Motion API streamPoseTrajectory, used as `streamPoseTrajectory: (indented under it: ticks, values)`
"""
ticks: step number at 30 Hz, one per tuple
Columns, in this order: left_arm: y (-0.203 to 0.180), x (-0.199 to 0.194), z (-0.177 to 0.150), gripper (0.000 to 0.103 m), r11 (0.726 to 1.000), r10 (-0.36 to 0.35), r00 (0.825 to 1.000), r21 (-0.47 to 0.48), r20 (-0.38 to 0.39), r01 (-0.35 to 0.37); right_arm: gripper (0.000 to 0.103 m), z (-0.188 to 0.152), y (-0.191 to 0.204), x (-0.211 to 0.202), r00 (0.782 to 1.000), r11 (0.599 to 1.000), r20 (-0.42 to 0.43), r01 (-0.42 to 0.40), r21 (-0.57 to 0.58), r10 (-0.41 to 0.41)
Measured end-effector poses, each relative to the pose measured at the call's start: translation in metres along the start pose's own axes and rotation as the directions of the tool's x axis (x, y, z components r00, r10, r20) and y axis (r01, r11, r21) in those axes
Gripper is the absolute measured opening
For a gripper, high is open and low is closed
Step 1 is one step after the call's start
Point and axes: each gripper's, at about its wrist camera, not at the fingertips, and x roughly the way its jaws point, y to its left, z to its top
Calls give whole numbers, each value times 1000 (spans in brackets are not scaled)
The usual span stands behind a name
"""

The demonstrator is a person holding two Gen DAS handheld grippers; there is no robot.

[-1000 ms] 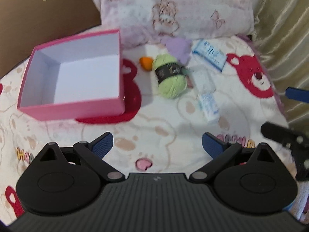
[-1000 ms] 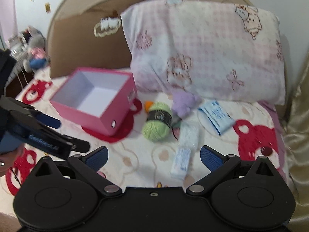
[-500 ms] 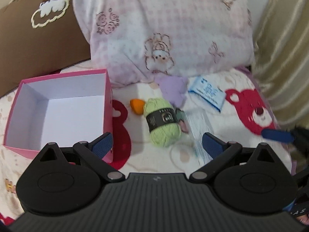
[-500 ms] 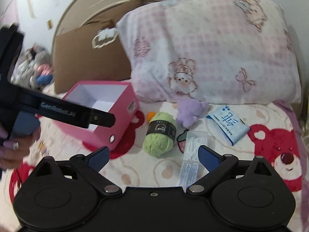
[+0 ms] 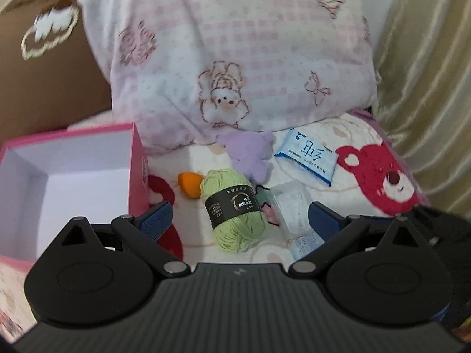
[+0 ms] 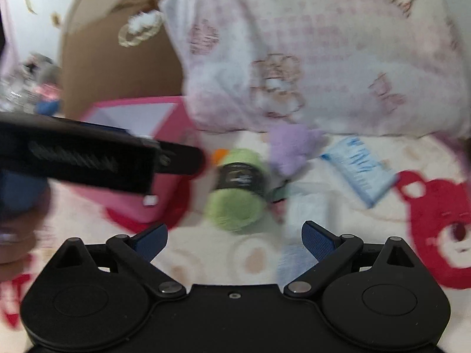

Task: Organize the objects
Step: 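Lower the left tool over the green yarn ball and close on it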

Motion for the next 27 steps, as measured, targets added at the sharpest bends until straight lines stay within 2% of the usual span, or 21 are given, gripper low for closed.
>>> streamPoseTrajectory:
  ticks: [3,6,7,10,14,18,19,21,23,27]
  values:
    - [9,2,-3,100,998,-30,1000,-47,-1,30,99,-3,9,9,1000,999,-3,-19,-31,19]
    - [16,9,-7,100,997,-25,1000,-68,-11,24,98,2,10,20,998,998,-14,-55,-15,55]
    - [18,13,-8,100,997,-33,999,-76,-16,32,98,4,11,24,999,999,-8,-51,-13,51]
    - [21,21,-10,90,993,-88,996,-78,-29,86,94,9,14,28,999,1000,45,-14,-9,15]
    - [25,24,-12,90,988,-124,992,-93,-7,123,95,10,18,25,992,999,120,35,-37,-31]
    - [20,29,-10,86,997,-60,998,-51,12,61,93,13,10,37,993,1000,115,-21,-12,22]
    - [18,33,-10,86,998,-40,999,-42,12,40,92,14,9,40,991,1000,134,-16,-18,19]
    - [16,38,-10,86,999,8,999,-36,33,-7,93,14,11,44,979,998,195,65,-20,-60]
    - [18,44,-11,86,998,52,998,-40,43,-51,92,12,15,49,975,997,217,66,-39,-56]
    - [27,56,-14,85,995,28,1000,-92,10,-27,91,6,6,60,977,999,214,30,-40,-20]
